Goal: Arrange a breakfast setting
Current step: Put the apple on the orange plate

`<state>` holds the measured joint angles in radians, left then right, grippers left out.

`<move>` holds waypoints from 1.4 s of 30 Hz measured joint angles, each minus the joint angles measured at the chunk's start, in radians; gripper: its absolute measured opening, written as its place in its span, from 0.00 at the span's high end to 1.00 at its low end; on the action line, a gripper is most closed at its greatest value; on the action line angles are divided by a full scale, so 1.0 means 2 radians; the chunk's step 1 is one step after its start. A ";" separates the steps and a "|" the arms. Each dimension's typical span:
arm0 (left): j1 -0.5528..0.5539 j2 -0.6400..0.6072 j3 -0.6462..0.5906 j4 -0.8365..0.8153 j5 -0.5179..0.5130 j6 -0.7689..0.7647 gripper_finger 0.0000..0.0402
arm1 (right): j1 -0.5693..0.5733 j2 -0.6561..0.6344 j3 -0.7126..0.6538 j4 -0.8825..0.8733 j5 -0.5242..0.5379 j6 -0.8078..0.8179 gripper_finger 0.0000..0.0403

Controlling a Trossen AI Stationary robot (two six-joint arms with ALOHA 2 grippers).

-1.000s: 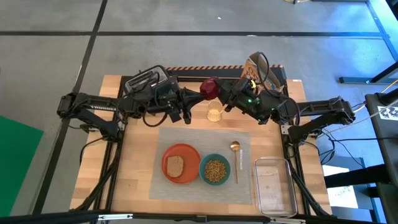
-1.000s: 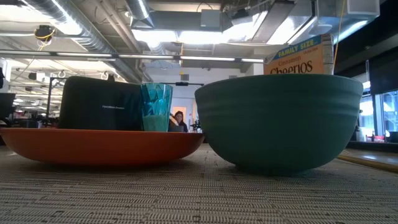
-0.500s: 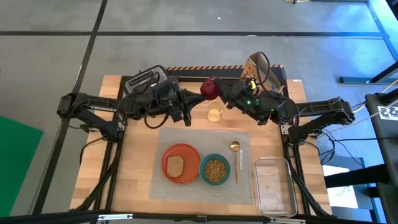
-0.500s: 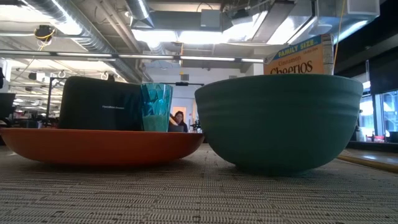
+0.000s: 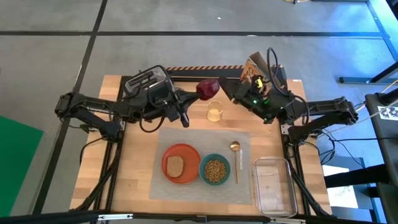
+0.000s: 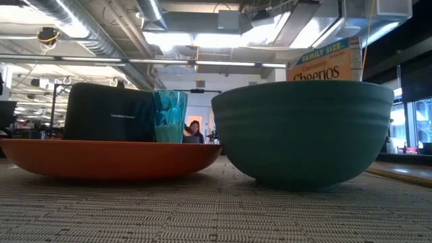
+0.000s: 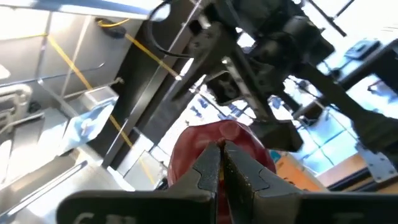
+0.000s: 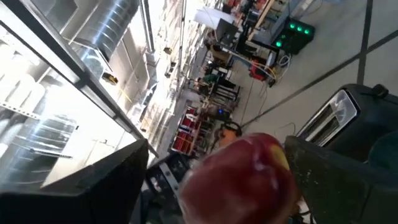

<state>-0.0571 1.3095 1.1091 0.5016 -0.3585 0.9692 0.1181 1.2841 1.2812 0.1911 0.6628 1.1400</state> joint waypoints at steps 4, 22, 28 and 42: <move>-0.014 -0.007 0.000 -0.006 -0.039 -0.007 0.98 | 0.000 -0.013 0.000 0.000 -0.006 -0.017 0.06; -0.069 -0.001 0.000 -0.388 -0.024 -0.524 0.98 | 0.000 -0.085 0.001 -0.034 -0.117 -0.141 0.11; -0.057 0.031 0.000 -0.450 0.018 -0.577 0.98 | 0.000 -0.085 0.001 -0.149 -0.142 -0.124 0.11; -0.110 0.129 0.000 -0.470 0.015 -0.677 0.99 | 0.000 -0.085 0.001 -0.302 -0.189 -0.111 0.11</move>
<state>-0.2776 1.5684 1.1099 -0.4377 -0.3292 -0.3839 0.1184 1.1145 1.2826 -0.4137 0.2855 0.9188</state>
